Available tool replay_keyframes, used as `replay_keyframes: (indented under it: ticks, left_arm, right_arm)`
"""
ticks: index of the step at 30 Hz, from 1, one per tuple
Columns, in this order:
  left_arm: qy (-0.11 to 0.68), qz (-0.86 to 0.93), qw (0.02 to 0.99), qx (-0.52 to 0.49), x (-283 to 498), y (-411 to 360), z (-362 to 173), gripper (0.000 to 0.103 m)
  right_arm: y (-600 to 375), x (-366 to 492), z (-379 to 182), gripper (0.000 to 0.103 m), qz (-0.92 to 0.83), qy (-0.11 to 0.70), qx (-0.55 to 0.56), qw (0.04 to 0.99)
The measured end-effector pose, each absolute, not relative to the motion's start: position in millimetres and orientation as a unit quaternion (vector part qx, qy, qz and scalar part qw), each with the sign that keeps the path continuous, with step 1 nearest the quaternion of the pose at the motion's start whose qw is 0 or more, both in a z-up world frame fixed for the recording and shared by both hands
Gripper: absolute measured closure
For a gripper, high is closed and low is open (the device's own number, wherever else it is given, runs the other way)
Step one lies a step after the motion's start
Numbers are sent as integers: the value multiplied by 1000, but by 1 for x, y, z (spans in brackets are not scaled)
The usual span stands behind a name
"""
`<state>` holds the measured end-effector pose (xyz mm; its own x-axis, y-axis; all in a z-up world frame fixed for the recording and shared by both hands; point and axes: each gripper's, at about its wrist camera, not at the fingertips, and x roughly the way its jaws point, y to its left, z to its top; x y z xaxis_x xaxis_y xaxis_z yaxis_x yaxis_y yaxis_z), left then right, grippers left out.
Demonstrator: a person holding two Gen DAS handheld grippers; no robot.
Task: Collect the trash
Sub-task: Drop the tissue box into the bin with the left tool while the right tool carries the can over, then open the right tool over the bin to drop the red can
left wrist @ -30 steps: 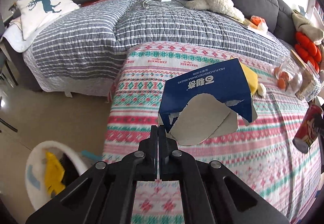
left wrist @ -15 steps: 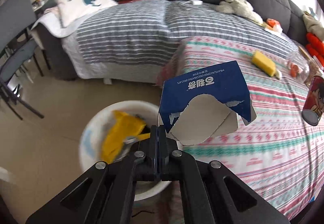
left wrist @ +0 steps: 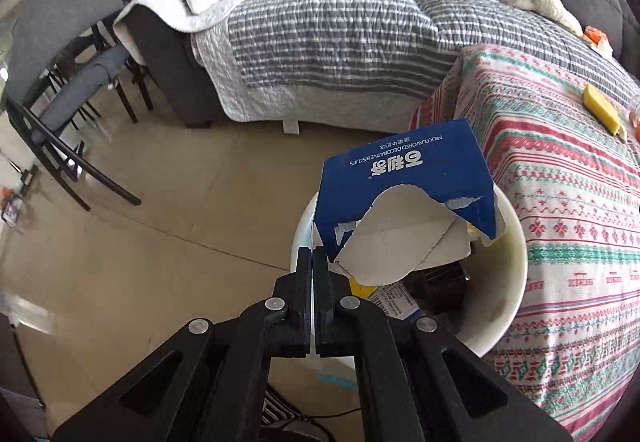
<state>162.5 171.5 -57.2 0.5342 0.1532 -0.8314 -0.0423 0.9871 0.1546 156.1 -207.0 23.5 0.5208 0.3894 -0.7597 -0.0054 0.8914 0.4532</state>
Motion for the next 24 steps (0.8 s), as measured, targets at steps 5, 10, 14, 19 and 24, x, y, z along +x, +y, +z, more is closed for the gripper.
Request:
replay_keyframes:
  ticks: [5,10,14,19,24]
  left_arm:
    - [505,40,862,25,171,175,-70,97]
    - [507,66,859,-13,160,185,-65,28]
    - [496,71,863,-65,145,203,-54,23]
    - [498,76,856,-117,130,222,-47,14]
    - [502,96,853,-109,115,236,-45,5]
  right_arm:
    - [-185,158,21,57,127,479,187,849]
    - [-164,155,19,57,141,482,169,848]
    - [-139,159,13,57,159,492,152,842]
    - [-93,167,2,57,182,507,129,832]
    - [-46,178,-10,57,195,511,102,831]
